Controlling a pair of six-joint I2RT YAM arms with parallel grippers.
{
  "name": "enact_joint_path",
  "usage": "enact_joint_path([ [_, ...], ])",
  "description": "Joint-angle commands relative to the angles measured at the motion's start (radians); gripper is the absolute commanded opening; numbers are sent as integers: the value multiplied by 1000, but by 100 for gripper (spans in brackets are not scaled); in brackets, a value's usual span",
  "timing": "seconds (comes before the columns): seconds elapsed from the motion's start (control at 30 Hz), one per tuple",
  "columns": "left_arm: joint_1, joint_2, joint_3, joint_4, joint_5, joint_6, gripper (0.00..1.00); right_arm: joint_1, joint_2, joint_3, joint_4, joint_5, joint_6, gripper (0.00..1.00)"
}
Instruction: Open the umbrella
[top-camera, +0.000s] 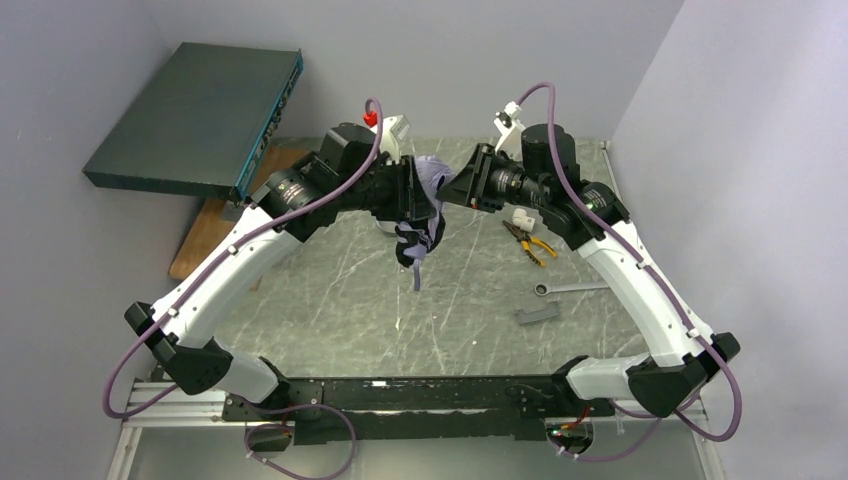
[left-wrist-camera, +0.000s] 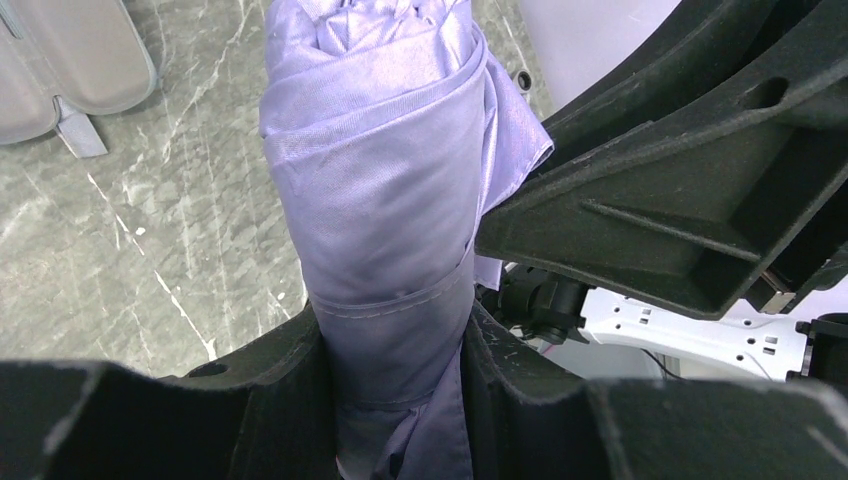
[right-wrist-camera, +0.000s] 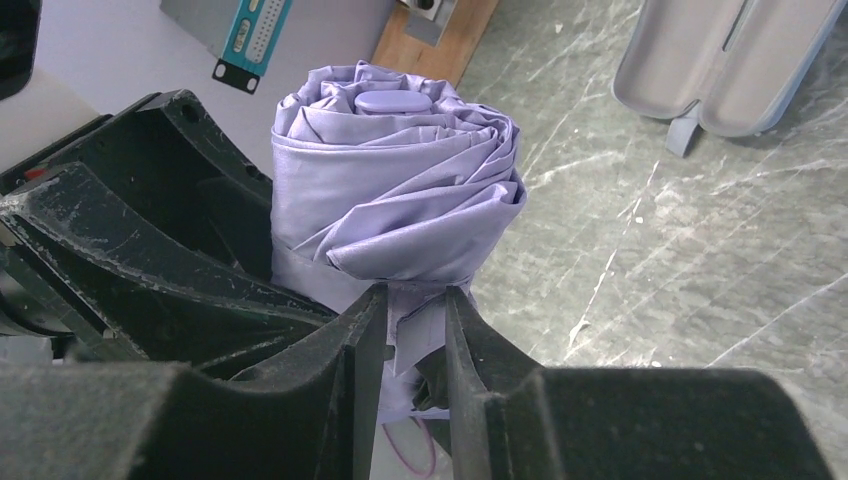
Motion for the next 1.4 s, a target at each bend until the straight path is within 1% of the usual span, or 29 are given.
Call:
enact_joint_path([
  [0.0, -4, -49, 21, 131, 49, -21, 0, 4, -21, -7, 46, -8, 1, 27],
  [0.2, 2, -64, 21, 144, 47, -46, 0, 1, -41, -23, 48, 16, -1, 24],
  [0.33, 29, -92, -14, 181, 48, -123, 0, 1, -57, -38, 61, 36, 9, 24],
  [0.47, 54, -122, -68, 261, 97, -183, 0, 2, -46, -33, 78, 25, 19, 24],
  [0.73, 55, -112, -70, 294, 138, -182, 0, 2, -21, -16, 80, 14, 22, 26],
  [0.83, 55, -103, -48, 276, 140, -166, 0, 1, -22, -19, 87, 14, 25, 28],
  [1.03, 55, -101, -63, 298, 170, -165, 0, 2, -14, -17, 91, 8, 27, 27],
  [1.07, 53, -101, -62, 298, 172, -161, 0, 2, -10, -15, 90, 7, 25, 25],
  [1.1, 51, -100, -62, 298, 173, -159, 0, 1, -6, -12, 87, 3, 25, 21],
  [1.17, 50, -103, -65, 307, 176, -152, 0, 2, 8, 2, 64, 2, 22, 4],
  [1.2, 50, -104, -65, 309, 175, -150, 0, 3, 18, 10, 50, 3, 16, 0],
  [1.27, 50, -103, -59, 309, 173, -141, 0, 5, 29, 26, 31, -1, 0, 0],
  [1.37, 50, -96, -34, 295, 162, -125, 0, 11, 41, 57, -29, 44, -32, 0],
])
